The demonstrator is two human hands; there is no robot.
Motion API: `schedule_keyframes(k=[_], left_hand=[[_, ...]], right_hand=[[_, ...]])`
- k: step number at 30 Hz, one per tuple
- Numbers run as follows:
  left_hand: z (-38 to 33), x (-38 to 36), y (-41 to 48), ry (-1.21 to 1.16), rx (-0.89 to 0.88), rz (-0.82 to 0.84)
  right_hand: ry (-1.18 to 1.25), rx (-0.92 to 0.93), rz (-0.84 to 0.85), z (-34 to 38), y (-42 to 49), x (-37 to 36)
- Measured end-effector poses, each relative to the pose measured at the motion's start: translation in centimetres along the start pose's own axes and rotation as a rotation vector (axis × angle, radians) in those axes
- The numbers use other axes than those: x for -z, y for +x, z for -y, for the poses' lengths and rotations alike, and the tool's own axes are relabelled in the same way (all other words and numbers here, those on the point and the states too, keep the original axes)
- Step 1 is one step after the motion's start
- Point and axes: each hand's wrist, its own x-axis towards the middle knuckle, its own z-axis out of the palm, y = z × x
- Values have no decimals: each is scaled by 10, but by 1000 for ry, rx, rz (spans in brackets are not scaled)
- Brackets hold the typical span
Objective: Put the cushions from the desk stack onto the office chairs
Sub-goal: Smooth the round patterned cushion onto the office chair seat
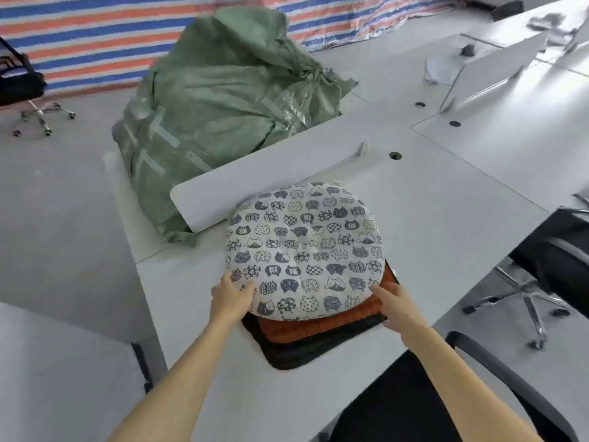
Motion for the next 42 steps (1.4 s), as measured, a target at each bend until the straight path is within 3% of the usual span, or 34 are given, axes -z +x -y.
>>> schedule_keyframes(k=[4, 8, 11, 18, 21, 27, 31, 36, 42], left_hand=[[2, 3, 36, -113, 174, -6], [9, 1, 62, -121, 226, 52], [5, 2, 73, -144, 208, 40], [-60, 28, 52, -606, 154, 87], [-72, 34, 23, -690, 98, 117], [-56, 1, -80, -709, -58, 101], [-36, -32, -163, -665, -77, 88], [1, -90, -288, -658, -34, -50], [42, -158, -402, -548, 39, -140]], right_hand=[[257, -244, 65, 5, 40, -23], [404, -299, 52, 13, 53, -41], [433, -237, -2, 23, 53, -47], [466, 38, 32, 68, 24, -19], [523, 106, 61, 67, -6, 13], [510, 142, 24, -1, -61, 105], [681, 112, 222, -65, -75, 176], [321, 67, 393, -134, -108, 255], [-93, 119, 137, -202, -131, 299]])
